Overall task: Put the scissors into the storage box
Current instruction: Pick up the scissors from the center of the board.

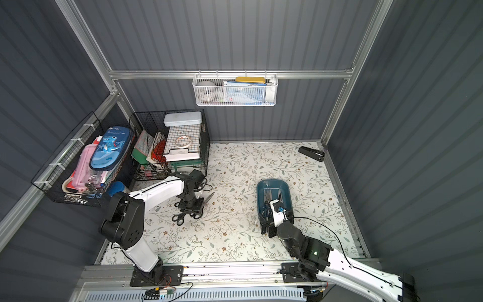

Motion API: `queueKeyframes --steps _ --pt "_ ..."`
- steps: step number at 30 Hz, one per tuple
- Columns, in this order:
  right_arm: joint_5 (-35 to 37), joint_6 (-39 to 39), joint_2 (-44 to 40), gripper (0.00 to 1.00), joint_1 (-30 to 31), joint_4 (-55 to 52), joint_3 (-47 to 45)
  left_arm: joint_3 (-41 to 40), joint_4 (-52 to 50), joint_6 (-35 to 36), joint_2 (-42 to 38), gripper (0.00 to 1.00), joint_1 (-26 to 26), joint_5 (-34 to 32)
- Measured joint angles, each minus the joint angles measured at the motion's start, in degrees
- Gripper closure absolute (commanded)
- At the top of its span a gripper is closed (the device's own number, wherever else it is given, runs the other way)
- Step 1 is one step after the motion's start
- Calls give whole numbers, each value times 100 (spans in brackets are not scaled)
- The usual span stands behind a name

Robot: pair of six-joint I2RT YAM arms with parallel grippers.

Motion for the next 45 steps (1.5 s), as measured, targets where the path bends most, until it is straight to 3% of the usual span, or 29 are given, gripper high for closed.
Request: queueKeyframes --steps 11,35,42,45 --pt "0 -2 264 1 0 2 0 70 173 85 363 55 22 -136" --pt "151 17 -90 1 0 -4 0 146 490 92 616 89 22 -81" --pt "411 170 -374 1 0 -179 0 957 452 -164 520 94 -35 -120" --pt "625 275 -612 1 0 -299 0 1635 323 -400 483 94 -299 -175"
